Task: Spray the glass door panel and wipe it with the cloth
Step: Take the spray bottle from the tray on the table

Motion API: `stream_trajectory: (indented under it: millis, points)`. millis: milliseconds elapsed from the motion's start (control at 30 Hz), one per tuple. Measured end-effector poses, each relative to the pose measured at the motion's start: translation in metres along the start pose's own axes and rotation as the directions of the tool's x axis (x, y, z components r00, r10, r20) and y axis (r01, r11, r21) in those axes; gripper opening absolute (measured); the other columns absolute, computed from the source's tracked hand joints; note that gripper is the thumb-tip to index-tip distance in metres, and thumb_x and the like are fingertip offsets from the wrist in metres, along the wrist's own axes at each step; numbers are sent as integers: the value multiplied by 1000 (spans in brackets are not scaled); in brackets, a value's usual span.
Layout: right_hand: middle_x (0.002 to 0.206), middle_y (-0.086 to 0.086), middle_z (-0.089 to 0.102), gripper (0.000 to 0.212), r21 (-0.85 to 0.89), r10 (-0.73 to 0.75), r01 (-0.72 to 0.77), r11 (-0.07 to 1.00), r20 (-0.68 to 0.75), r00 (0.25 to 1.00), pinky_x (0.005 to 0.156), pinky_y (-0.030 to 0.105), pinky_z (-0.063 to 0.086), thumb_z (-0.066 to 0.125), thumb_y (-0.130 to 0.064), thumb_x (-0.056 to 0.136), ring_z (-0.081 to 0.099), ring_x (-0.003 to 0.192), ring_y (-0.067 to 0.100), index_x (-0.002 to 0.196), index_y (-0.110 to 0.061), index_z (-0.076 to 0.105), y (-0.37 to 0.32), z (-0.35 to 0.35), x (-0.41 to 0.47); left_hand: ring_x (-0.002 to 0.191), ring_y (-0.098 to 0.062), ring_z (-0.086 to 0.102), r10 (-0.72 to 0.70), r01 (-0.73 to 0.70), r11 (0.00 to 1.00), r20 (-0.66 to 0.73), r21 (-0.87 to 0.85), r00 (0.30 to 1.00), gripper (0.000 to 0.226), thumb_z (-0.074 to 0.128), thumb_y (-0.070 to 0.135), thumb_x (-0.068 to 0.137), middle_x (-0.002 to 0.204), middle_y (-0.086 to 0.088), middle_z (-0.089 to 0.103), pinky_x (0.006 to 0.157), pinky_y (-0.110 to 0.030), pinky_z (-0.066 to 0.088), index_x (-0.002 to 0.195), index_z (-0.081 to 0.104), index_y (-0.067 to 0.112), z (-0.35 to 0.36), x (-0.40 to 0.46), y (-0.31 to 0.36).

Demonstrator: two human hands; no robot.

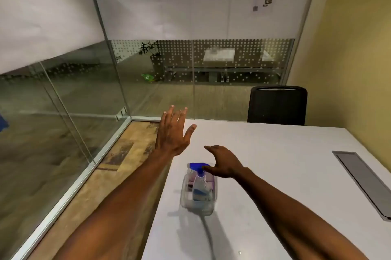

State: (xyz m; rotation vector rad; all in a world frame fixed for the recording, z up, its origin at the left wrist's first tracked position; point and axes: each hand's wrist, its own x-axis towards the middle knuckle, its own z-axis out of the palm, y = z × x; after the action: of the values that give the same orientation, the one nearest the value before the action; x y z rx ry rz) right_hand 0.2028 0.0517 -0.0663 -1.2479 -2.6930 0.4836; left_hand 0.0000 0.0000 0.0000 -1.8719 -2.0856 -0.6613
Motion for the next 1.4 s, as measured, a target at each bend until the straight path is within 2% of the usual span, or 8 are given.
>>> stream_trajectory:
  millis: [200, 333, 433, 567, 900, 1033, 1200, 1400]
  points:
    - [156, 8, 49, 80, 5, 90, -91, 996, 90, 992, 113, 42, 43, 72, -51, 89, 47, 141, 30, 155, -18, 39, -7, 31, 3, 146, -33, 41, -137, 144, 987, 96, -77, 986, 74, 24, 64, 96, 141, -12, 62, 123, -49, 28, 135, 60, 13, 23, -30, -6]
    - [135, 8, 65, 52, 60, 101, -102, 993, 25, 995, 99, 37, 48, 70, -40, 92, 59, 124, 30, 137, -18, 58, -9, 49, 4, 135, -30, 53, -166, 202, 970, 245, -132, 955, 51, 45, 53, 100, 129, -9, 69, 118, -43, 34, 125, 67, 15, 39, -46, -8]
    - [122, 7, 71, 36, 104, 127, -121, 987, -53, 990, 88, 36, 50, 68, -34, 92, 64, 113, 31, 124, -19, 65, -11, 59, 4, 138, -26, 49, -137, 220, 948, 329, -230, 934, 34, 59, 36, 98, 134, -4, 66, 117, -41, 36, 127, 65, 18, 49, -57, -13]
    - [114, 6, 74, 28, 139, 153, -139, 980, -94, 984, 79, 33, 50, 68, -31, 90, 67, 103, 31, 117, -22, 68, -10, 67, 6, 151, -21, 32, -59, 164, 964, 433, -210, 899, 44, 65, 24, 97, 150, 3, 54, 127, -37, 22, 140, 56, 23, 61, -69, -17]
    - [100, -1, 78, 22, 285, 107, -41, 958, -221, 969, 78, 33, 52, 68, -35, 90, 69, 91, 24, 107, -22, 72, -5, 66, 8, 143, -23, 41, -10, 130, 964, 458, -231, 889, 35, 66, 23, 96, 137, -4, 63, 117, -33, 29, 131, 65, 21, 62, -62, -16]
    - [102, -2, 79, 22, 334, 92, 4, 943, -271, 958, 84, 33, 55, 72, -32, 89, 71, 93, 21, 107, -20, 74, -4, 63, 5, 115, -24, 59, 5, 110, 960, 411, -256, 912, 26, 67, 17, 94, 118, -8, 71, 99, -33, 46, 120, 72, 16, 55, -57, -9]
    - [102, -5, 78, 25, 504, 137, 55, 862, -335, 932, 78, 23, 53, 79, -31, 89, 71, 91, 12, 111, -22, 73, -5, 47, -2, 111, -22, 57, 4, 123, 920, 322, -372, 947, 21, 70, 18, 93, 114, -5, 71, 99, -36, 48, 114, 74, 15, 39, -49, -6]
    - [121, -19, 66, 72, 677, 135, 20, 736, -176, 975, 89, 21, 53, 91, -44, 73, 64, 112, 0, 135, -37, 56, -9, 26, -14, 107, -13, 61, -50, 145, 824, 184, -549, 982, 23, 74, 15, 90, 110, 1, 74, 92, -28, 45, 112, 75, 20, 17, -44, -4]
